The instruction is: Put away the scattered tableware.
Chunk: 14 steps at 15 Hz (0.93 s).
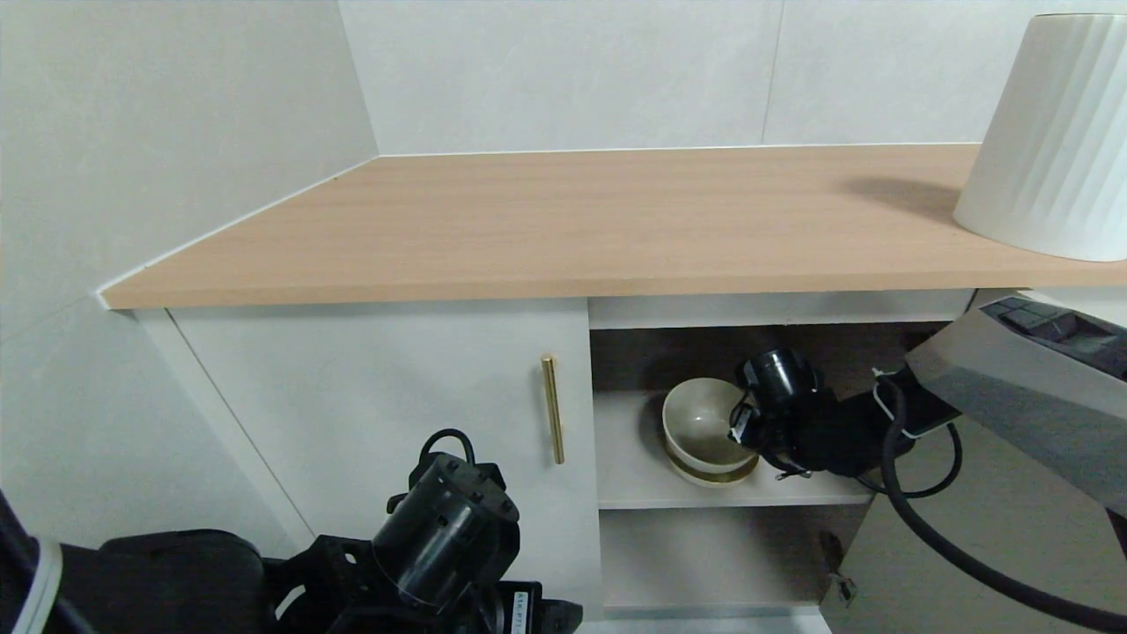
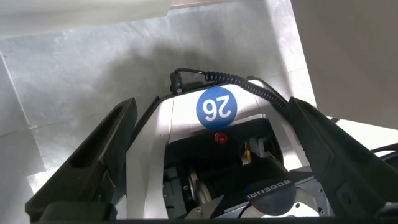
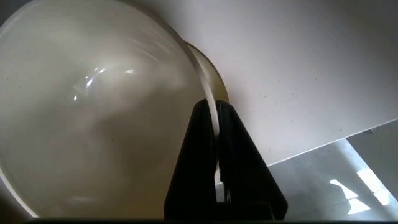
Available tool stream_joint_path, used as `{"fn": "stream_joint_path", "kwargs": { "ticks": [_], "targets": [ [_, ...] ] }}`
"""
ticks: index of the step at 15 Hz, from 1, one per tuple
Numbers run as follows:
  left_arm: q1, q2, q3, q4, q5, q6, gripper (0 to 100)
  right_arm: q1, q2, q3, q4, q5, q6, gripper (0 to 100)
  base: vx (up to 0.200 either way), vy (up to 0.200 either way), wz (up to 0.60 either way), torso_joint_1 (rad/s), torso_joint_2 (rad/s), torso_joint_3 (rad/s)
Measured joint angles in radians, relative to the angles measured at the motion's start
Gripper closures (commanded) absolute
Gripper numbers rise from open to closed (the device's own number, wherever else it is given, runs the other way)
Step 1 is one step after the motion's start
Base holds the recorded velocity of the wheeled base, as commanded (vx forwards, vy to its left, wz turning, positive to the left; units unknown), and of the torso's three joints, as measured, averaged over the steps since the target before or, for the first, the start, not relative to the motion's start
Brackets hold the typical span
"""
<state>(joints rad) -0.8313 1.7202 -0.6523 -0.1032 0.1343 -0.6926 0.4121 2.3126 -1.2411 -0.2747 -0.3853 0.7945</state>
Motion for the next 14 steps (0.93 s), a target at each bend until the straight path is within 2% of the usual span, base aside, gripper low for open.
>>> {"fn": "stream_joint_path", "kwargs": {
  "ticks": [1, 2, 8, 10, 12, 14],
  "targets": [
    [0.000, 0.001, 0.000, -0.001, 0.000, 0.000, 0, 0.000, 0.001, 0.000, 0.000, 0.000, 0.000, 100, 0.000, 0.000, 0.00, 0.000, 0.00, 0.000],
    [0.000, 0.001, -0.001, 0.000, 0.000, 0.000, 0, 0.000, 0.002, 0.000, 0.000, 0.000, 0.000, 0, 0.000, 0.000, 0.00, 0.000, 0.00, 0.000],
    [0.001, 0.000, -0.003, -0.002, 0.002, 0.001, 0, 0.000, -0.002, 0.009, 0.002, 0.000, 0.001, 0, 0.000, 0.000, 0.00, 0.000, 0.00, 0.000],
    [0.008, -0.010, -0.004, -0.004, 0.023, 0.007, 0, 0.000, -0.019, 0.023, 0.009, 0.003, -0.006, 0, 0.000, 0.000, 0.00, 0.000, 0.00, 0.000],
    [0.025, -0.037, -0.003, -0.002, 0.065, 0.048, 0, 0.011, -0.082, 0.079, 0.013, 0.024, -0.068, 0, 0.000, 0.000, 0.00, 0.000, 0.00, 0.000],
    [0.061, -0.090, 0.020, 0.006, 0.086, 0.122, 0, 0.029, -0.191, 0.221, 0.013, 0.100, -0.220, 0, 0.000, 0.000, 0.00, 0.000, 0.00, 0.000]
  ]
}}
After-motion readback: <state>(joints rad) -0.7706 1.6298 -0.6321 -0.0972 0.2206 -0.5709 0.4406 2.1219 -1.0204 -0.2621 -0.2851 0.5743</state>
